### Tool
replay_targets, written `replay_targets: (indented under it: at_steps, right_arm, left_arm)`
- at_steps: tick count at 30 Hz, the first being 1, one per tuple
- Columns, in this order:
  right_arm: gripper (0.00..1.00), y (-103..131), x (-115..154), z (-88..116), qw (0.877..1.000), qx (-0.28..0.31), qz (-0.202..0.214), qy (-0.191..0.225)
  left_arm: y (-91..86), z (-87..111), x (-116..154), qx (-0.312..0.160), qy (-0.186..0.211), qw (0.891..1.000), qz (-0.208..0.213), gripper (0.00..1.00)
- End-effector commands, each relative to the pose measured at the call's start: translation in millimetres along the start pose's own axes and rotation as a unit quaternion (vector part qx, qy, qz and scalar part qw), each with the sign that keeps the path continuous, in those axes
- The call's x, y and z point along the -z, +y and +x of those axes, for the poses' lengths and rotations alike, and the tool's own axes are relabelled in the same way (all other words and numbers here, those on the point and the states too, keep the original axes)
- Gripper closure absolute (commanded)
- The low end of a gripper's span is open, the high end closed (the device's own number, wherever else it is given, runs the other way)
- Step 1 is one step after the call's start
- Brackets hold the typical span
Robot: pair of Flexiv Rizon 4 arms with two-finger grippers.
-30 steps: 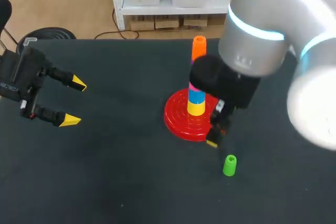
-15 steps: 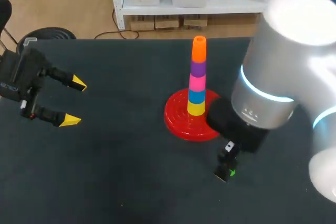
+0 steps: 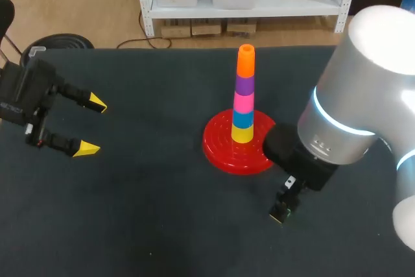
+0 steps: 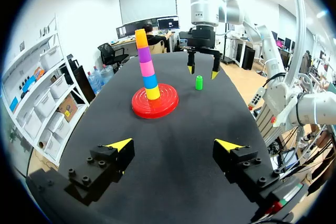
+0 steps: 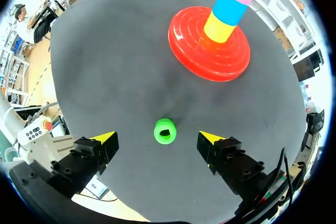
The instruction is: Pick up and stack the cylinders on the red base in this order: pink,purple,orange,green
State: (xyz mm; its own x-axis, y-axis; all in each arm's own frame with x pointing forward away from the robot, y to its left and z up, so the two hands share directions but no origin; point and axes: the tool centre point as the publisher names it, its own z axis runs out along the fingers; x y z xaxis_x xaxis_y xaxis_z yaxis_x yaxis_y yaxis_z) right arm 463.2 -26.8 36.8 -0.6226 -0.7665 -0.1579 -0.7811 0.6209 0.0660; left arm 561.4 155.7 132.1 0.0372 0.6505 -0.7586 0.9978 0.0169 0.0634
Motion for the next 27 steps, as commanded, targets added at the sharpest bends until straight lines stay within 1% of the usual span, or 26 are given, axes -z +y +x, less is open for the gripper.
replay_targets:
  at_steps: [1,5,12,16,24,27]
  right_arm:
    - [0.0,-3,-2,-4,1.0,0.001,-0.005,0.014]
    - [0.0,-6,-4,-3,1.0,0.004,-0.012,0.027]
    - [0.0,-10,-5,-7,0.999,0.002,-0.014,0.034]
    - [0.0,-10,-8,-9,0.999,0.004,-0.02,0.042]
    - [0.0,-9,-13,-9,0.998,0.001,-0.034,0.043]
    - [0.0,-9,-15,-9,0.998,0.003,-0.038,0.05]
  left_arm:
    - [-0.3,1.1,-1,-0.001,-0.001,1.0,-0.001,0.0]
    - [-0.3,1.1,-1,-0.001,-0.001,1.0,-0.001,0.0]
    - [-0.3,1.1,-1,-0.001,-0.001,1.0,-0.001,0.0]
    - [-0.3,1.1,-1,-0.001,-0.001,1.0,-0.001,0.0]
    - [-0.3,1.1,-1,-0.001,-0.001,1.0,-0.001,0.0]
    - [-0.3,1.1,-1,-0.001,-0.001,1.0,-0.001,0.0]
